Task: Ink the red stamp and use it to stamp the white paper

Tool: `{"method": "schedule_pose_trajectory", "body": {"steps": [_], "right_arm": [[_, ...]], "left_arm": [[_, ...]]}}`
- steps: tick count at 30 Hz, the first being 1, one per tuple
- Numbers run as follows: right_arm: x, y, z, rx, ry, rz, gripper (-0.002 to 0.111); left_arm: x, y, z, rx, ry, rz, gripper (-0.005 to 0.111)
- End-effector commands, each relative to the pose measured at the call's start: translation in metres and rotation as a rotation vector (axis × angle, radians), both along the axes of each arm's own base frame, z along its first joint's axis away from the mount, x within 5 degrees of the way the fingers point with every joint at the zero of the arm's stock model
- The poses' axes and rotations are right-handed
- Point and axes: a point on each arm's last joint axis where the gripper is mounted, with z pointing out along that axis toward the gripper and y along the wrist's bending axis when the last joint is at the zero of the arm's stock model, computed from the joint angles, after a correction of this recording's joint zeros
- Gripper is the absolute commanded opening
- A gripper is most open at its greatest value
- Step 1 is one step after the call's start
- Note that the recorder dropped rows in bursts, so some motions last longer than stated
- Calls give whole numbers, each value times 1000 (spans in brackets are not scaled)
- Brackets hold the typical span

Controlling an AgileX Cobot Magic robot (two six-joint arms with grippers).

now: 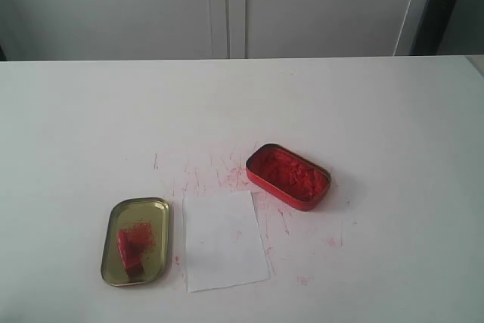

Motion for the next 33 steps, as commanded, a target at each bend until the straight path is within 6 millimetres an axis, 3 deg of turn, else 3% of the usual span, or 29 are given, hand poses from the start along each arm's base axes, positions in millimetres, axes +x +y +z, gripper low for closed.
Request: {"method": "schedule_pose_trajectory", "body": {"steps": [1,16,33], "right_arm": [[1,0,5,1,-68,1,0],[0,0,46,24,-527,1,0],[0,0,47,24,-532,1,0]], "left_arm": [[-1,0,-3,4,11,-3,0],[-1,0,-3,4,11,-3,0],[-1,0,-3,4,11,-3,0]]}}
